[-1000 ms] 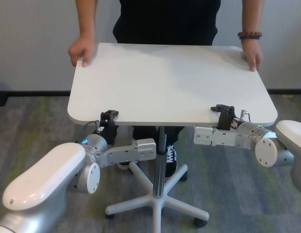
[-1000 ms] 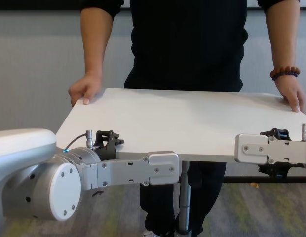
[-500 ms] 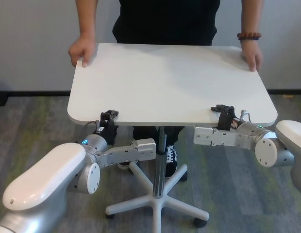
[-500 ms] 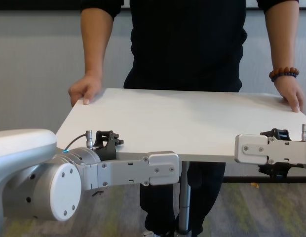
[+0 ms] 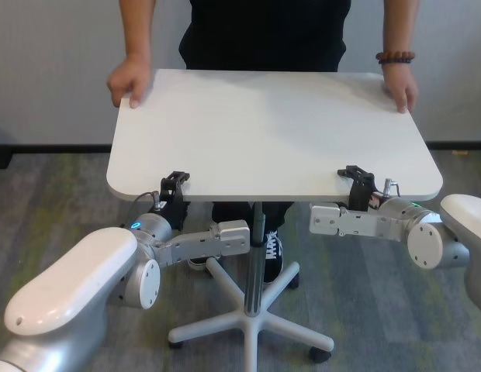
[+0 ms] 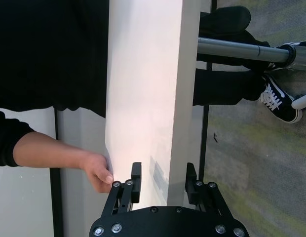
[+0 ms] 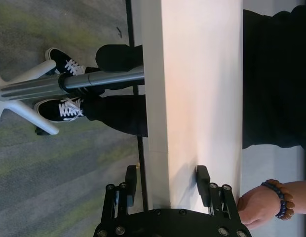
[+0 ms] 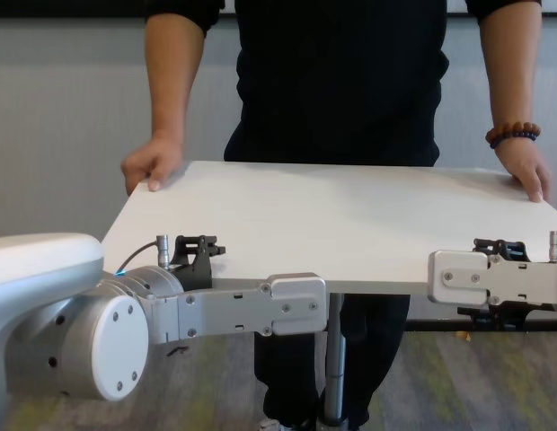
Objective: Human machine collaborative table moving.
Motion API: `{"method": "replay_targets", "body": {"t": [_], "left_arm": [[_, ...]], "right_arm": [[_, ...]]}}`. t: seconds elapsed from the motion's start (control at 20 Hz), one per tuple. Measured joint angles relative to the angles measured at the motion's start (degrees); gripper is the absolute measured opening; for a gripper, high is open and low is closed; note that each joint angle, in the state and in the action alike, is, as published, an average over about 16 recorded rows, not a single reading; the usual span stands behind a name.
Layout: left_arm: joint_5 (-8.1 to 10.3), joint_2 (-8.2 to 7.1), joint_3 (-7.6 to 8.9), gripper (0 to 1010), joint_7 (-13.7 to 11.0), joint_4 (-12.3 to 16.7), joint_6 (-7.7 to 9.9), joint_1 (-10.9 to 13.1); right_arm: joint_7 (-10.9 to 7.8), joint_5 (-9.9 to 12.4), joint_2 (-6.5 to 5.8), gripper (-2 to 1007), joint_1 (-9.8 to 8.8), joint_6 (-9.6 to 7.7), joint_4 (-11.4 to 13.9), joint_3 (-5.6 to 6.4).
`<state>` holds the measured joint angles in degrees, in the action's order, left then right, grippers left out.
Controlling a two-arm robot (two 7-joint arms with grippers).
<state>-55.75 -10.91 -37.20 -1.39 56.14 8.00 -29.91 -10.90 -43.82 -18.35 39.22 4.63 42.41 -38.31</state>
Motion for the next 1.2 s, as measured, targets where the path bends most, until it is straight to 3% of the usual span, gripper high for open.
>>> {"method": "replay_targets", "body": {"t": [0.25,0.45,0.8,1.2], "left_arm": [[0.15,-0.62,0.13,669,-0.66,1.44,0.03,0.60],[0.61,-1.84,0.44,792,-1.85,4.08,0.02,1.83],[1.60,-5.53,1.41,946,-4.12,11.47,0.06,5.94],[3.38,-9.92,3.63,1002,-6.92,20.05,0.24,11.71]], "right_arm": [[-0.30,-0.07,-0.18,831,-0.21,-0.19,0.49,-0.06],[-1.06,-0.15,-0.93,921,-1.25,-0.83,2.97,-0.16],[-3.15,-0.16,-3.23,996,-5.24,-3.35,11.39,-0.11],[-4.99,0.50,-5.93,1001,-11.88,-6.89,22.96,1.13]]}}
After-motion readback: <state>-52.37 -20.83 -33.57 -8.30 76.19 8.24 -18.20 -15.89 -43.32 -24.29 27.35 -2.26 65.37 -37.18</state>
